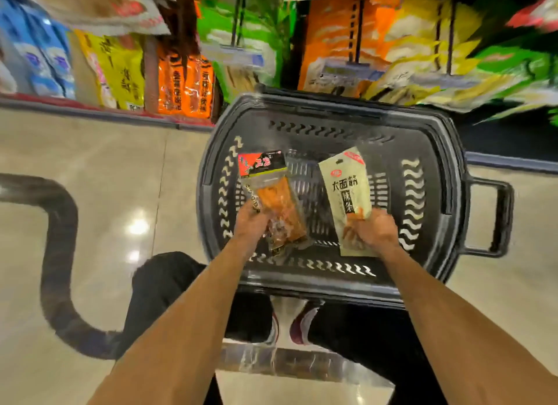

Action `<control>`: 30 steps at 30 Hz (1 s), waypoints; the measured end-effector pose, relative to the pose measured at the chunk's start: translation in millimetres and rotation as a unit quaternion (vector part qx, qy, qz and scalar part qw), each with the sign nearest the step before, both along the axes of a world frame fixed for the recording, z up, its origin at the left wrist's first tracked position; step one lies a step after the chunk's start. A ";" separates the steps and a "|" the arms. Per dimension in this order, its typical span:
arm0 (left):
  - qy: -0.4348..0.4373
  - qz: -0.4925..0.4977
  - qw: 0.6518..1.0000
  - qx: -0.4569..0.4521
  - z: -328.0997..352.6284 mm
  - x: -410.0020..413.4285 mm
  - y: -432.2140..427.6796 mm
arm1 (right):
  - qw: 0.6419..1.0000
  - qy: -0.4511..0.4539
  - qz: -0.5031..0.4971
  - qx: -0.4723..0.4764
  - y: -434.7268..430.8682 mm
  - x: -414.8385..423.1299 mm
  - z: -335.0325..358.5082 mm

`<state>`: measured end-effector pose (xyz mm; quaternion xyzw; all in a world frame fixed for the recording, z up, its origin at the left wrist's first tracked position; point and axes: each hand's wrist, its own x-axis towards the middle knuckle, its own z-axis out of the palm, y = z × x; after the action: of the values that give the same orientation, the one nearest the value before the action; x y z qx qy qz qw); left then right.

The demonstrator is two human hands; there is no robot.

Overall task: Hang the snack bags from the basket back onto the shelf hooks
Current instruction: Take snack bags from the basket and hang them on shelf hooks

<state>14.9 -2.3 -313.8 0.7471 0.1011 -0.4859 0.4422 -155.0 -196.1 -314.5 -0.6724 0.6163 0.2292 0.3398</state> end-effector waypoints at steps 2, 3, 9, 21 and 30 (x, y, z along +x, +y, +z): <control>0.015 0.035 0.999 -0.025 42.9 -0.2 19.2 | 1.000 -0.010 -0.004 0.014 5.9 7.8 44.4; 0.010 0.058 0.998 -0.035 64.2 -0.3 26.3 | 1.000 -0.010 -0.002 0.019 9.2 11.7 69.2; -0.024 0.089 0.994 -0.058 219.5 -9.4 73.5 | 0.995 -0.088 0.018 0.048 22.5 27.0 217.9; -0.210 0.264 0.940 -0.040 480.0 -34.6 132.9 | 0.928 -0.289 0.213 0.100 39.1 60.8 464.2; -0.273 0.459 0.843 -0.065 606.9 -100.8 206.5 | 0.830 -0.491 0.243 0.110 114.1 58.7 613.7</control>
<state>-85.9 204.2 293.1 0.6873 0.2757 -0.0097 0.6720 -96.3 -81.9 299.2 -0.7824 0.1563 0.0106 0.6028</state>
